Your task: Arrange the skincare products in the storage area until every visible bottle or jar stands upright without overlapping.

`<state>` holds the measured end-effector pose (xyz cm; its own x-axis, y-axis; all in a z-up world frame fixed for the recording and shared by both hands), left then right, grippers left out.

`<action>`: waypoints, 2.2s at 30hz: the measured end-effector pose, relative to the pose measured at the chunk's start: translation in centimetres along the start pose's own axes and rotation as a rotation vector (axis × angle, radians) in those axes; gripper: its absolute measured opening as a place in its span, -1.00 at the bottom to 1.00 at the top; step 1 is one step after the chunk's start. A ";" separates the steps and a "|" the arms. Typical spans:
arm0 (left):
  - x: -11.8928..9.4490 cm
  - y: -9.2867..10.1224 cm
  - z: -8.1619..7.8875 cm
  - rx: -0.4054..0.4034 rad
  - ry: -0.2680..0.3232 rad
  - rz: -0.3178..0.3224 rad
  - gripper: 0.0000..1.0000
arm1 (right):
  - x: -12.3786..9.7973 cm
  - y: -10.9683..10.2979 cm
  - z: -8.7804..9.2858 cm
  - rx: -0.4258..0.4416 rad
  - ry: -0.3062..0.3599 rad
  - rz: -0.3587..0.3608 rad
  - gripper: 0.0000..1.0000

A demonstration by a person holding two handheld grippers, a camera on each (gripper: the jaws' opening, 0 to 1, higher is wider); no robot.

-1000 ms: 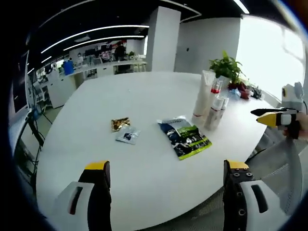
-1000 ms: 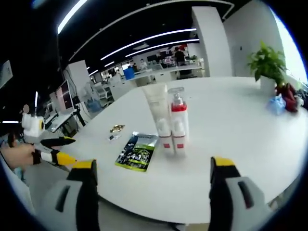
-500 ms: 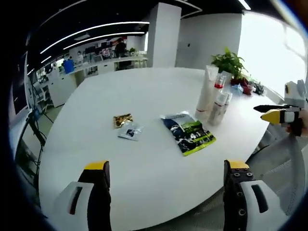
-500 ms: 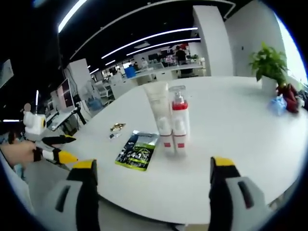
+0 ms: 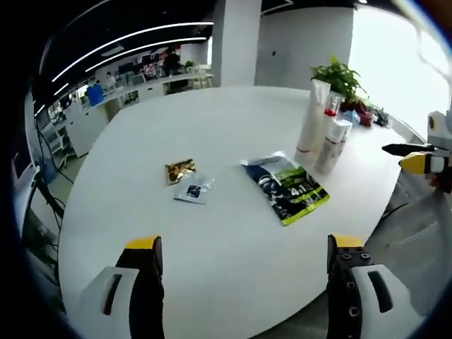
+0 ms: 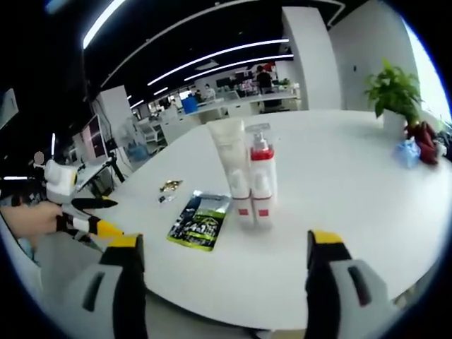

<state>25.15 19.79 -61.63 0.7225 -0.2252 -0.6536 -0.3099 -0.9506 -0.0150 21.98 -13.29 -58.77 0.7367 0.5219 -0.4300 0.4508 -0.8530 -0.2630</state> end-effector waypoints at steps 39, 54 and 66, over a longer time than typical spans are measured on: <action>11.7 -5.3 -4.6 0.177 -0.234 0.040 0.71 | 0.0 0.7 0.2 0.025 -0.019 0.071 0.85; 14.2 -6.1 -5.6 0.167 -0.299 0.050 0.29 | 0.1 0.8 0.2 0.030 -0.023 0.079 0.82; 14.6 -5.9 -5.8 0.155 -0.322 0.005 0.13 | 0.1 0.8 0.3 0.030 -0.032 0.077 0.80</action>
<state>41.13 20.89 -66.65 0.4967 -0.1280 -0.8584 -0.4209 -0.9005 -0.1092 22.29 -13.89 -59.28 0.7523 0.4545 -0.4770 0.3775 -0.8907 -0.2533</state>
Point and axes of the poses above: the point that each gripper's makers call its tool centre point, and the gripper's own axes: x roughly forward along the fingers, y roughly to its right, z roughly out of its underside, the point moved 9 cm from there along -x, roughly backward along the fingers, and after that the axes turned 8 degrees about -z, right-handed, at the moved point
